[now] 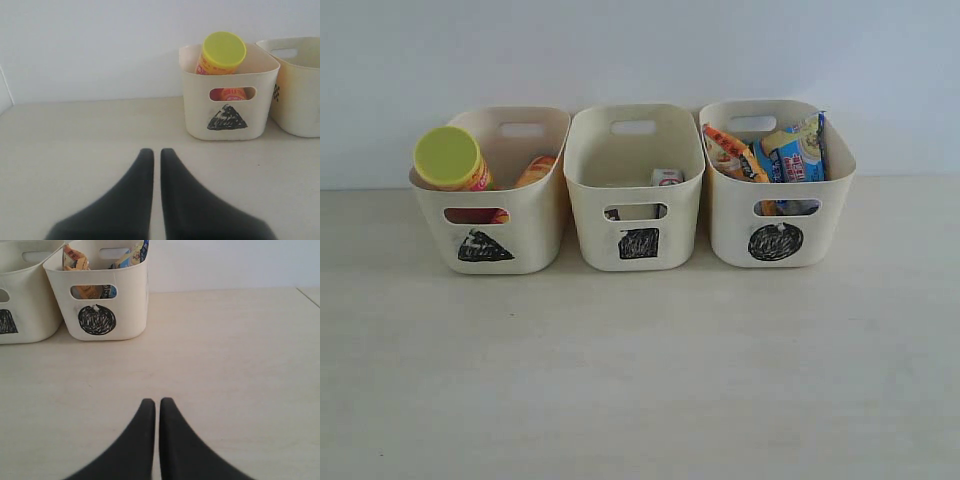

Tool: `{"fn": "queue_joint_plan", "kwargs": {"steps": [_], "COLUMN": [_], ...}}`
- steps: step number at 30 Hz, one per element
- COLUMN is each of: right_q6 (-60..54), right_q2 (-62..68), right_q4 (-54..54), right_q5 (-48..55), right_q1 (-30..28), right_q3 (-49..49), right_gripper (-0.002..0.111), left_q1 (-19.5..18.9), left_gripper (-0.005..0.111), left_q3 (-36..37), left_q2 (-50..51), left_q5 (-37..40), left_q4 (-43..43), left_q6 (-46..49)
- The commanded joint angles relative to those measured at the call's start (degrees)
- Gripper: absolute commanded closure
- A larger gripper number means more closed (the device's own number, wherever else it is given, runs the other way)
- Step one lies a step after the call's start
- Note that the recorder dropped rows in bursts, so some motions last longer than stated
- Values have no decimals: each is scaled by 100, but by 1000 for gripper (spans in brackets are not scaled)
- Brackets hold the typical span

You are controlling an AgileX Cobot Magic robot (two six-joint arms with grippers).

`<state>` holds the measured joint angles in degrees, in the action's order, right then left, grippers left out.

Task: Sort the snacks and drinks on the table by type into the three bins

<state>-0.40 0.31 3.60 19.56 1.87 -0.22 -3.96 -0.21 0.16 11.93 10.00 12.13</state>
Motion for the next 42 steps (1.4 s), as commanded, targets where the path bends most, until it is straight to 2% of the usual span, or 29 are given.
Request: {"fn": "queue_joint_plan", "kwargs": {"steps": [1,13,18,23,42], "right_q6": [4,4,4,4,4], "right_q2": [-31,-31,-31,-31,-31], "right_q4": [-1,-1,-1,-1,-1], "right_q5": [-48,-48,-48,-48,-48], "right_q1": [-17,-17,-17,-17,-17], "right_q3": [22,22,22,22,22], "right_gripper": [108,108,108,108,108], "left_q1": [53,53,53,53,53], "left_gripper": [103,103,103,103,103], "left_q3": [21,21,21,21,21], "left_q2": [-16,-16,-16,-16,-16], "left_q5": [157,157,182,445,432], "left_q4": [-355,-511,-648,-643,-643], "left_q6": [-524,-524,-880,-890,-890]}}
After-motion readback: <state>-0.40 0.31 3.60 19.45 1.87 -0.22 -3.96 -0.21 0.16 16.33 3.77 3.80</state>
